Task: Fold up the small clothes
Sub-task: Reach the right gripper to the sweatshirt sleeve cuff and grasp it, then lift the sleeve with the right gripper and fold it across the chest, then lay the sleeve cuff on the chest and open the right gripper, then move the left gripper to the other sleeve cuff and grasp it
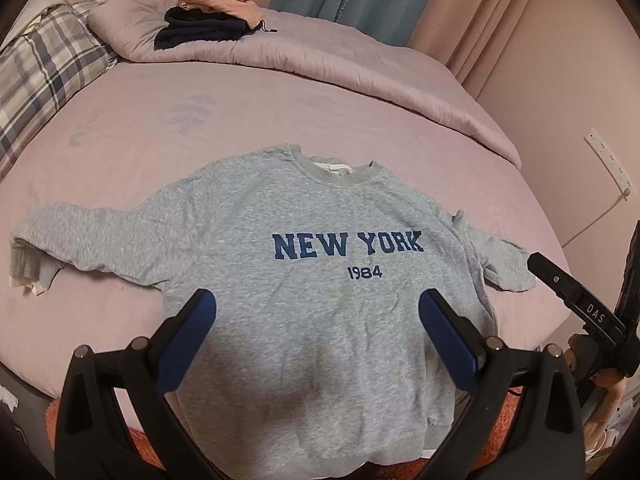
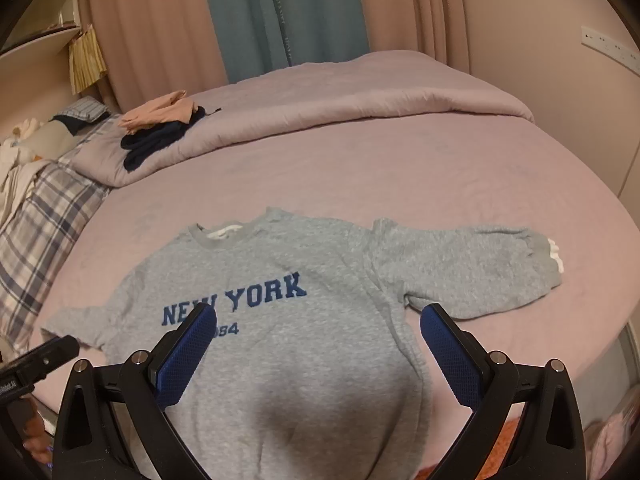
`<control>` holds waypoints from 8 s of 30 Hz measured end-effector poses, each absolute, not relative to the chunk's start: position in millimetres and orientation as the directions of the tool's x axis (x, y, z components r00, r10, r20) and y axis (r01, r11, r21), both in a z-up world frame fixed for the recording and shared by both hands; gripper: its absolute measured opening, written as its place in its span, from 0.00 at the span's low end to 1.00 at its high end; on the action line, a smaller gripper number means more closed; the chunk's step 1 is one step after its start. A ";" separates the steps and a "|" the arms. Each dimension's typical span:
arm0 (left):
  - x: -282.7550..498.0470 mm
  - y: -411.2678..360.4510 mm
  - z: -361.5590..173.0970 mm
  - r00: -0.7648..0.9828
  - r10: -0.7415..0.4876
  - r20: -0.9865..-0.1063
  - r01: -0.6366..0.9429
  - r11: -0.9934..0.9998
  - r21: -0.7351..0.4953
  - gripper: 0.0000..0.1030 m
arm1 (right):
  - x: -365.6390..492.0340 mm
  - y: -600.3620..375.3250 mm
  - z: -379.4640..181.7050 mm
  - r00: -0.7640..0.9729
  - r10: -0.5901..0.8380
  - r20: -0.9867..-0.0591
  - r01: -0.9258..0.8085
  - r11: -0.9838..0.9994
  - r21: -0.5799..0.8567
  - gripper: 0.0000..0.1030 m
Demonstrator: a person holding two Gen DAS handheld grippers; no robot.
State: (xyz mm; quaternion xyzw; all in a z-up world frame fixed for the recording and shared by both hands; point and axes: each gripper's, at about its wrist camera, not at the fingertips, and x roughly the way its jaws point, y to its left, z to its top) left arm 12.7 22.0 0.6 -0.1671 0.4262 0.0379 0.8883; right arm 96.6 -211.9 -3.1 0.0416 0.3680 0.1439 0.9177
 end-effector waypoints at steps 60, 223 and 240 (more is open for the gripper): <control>29.0 20.3 -16.1 0.601 -0.028 -0.799 -0.280 0.929 -0.244 0.89 | 225.9 -384.6 -0.7 0.806 0.079 -0.587 0.181 0.911 0.371 0.20; 45.8 98.2 -71.2 0.571 -0.052 -0.819 -0.392 0.859 -0.328 0.75 | 187.6 -249.5 -112.4 0.472 0.288 -0.834 -0.068 0.954 0.291 0.32; 5.6 124.8 -9.1 0.698 0.048 -0.715 -0.439 0.817 -0.374 0.97 | 142.3 -234.0 -20.1 0.641 0.421 -0.642 -0.267 0.906 0.327 0.83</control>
